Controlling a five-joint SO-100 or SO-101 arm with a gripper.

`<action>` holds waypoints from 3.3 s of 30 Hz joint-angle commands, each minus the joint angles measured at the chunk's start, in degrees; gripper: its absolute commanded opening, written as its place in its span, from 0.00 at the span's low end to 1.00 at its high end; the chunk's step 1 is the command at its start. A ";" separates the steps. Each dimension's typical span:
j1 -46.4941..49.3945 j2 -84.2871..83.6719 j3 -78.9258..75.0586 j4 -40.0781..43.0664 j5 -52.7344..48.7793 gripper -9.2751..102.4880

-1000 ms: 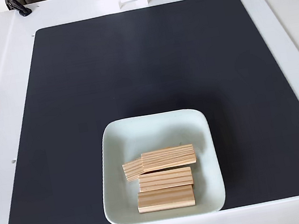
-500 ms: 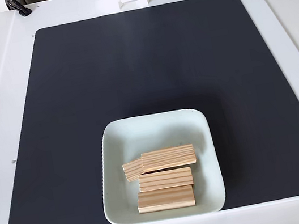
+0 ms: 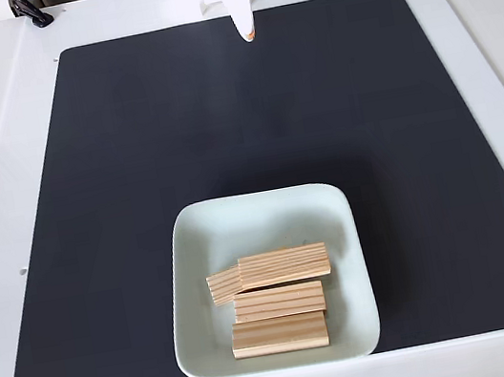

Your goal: Pick up the wooden block and place them on the plate.

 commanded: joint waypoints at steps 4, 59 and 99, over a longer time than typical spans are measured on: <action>0.00 0.97 0.35 13.62 0.18 0.08; -0.79 0.09 -0.70 13.71 -0.18 0.08; -0.79 0.09 -0.70 13.71 -0.18 0.08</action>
